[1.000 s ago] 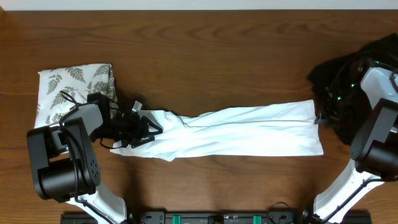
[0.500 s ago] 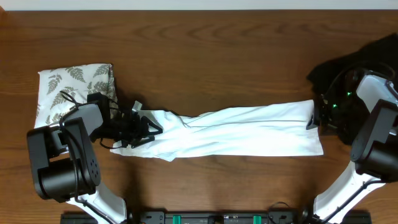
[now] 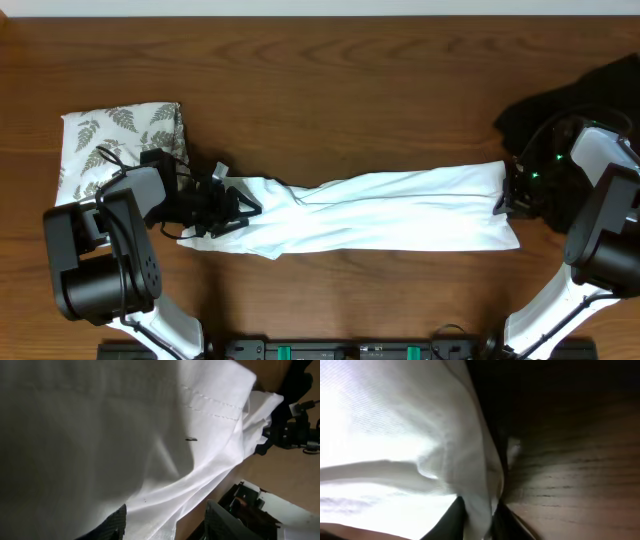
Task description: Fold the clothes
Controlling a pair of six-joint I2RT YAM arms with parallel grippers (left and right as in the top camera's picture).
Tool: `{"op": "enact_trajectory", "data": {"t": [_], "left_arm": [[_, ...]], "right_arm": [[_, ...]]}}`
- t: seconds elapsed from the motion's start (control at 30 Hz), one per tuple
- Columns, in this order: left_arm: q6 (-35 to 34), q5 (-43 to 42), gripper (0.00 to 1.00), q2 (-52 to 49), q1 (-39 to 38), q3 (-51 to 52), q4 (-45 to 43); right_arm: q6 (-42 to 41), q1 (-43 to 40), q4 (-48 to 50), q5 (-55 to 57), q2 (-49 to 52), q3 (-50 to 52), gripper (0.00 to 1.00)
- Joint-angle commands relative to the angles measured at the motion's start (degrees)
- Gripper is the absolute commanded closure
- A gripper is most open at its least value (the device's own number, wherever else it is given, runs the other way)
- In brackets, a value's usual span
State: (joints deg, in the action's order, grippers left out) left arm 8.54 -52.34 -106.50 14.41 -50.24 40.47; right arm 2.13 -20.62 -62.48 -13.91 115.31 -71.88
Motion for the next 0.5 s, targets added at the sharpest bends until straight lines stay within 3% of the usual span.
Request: {"op": "enact_trajectory", "data": {"t": [0.0, 0.13, 0.47], "left_arm": [[-0.3, 13.1, 0.47, -1.7, 0.7, 0.5, -1.0], [-0.3, 13.1, 0.48, -1.7, 0.7, 0.5, -0.9], [-0.3, 9.1, 0.44, 2.1, 0.6, -2.7, 3.0]], "right_arm": [[0.0, 0.4, 1.5, -0.1, 1.2, 1.3, 0.85], [0.0, 0.4, 2.0, -0.3, 1.2, 1.3, 0.99], [0.0, 0.4, 4.4, -4.1, 1.1, 0.6, 0.99]]}}
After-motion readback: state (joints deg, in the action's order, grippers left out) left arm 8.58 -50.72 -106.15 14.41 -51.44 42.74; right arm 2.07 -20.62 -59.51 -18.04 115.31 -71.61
